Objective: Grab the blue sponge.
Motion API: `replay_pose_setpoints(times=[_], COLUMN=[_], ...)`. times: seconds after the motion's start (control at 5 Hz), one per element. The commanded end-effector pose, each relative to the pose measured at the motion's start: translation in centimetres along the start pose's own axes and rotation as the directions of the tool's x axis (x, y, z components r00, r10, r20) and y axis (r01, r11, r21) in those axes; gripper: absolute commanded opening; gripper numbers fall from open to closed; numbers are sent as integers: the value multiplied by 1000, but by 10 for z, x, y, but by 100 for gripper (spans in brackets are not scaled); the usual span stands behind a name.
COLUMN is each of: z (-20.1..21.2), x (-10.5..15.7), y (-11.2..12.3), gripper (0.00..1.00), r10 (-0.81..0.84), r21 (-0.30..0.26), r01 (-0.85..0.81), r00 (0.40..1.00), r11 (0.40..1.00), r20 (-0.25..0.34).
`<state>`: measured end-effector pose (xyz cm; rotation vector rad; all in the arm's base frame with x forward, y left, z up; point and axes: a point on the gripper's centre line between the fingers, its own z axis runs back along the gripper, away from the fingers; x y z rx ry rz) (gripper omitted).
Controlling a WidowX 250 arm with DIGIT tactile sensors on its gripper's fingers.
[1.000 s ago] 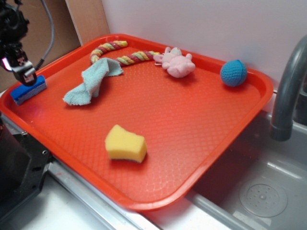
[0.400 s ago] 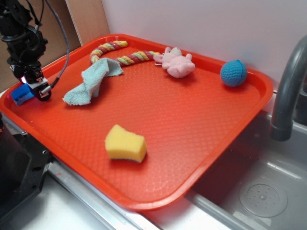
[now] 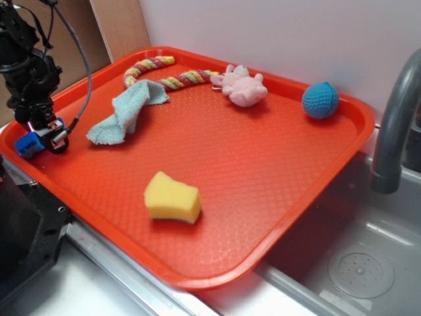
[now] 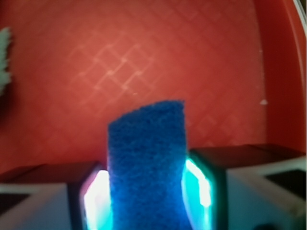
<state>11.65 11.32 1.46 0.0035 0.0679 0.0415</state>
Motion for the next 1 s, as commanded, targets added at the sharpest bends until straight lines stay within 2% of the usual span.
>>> replay_pose_setpoints(times=[0.0, 0.2, 0.4, 0.6, 0.8], z=[62, 115, 170, 219, 249], x=[-3, 35, 27, 21, 13], y=[-9, -61, -89, -103, -107], gripper=[0, 0, 0, 0, 0], r10=[68, 108, 120, 89, 78], r21=[-89, -92, -153, -126, -95], r01=[-69, -101, -98, -63, -54], r00=[998, 992, 983, 974, 960], r11=[994, 991, 983, 990, 994], r20=[-13, 72, 137, 210, 270])
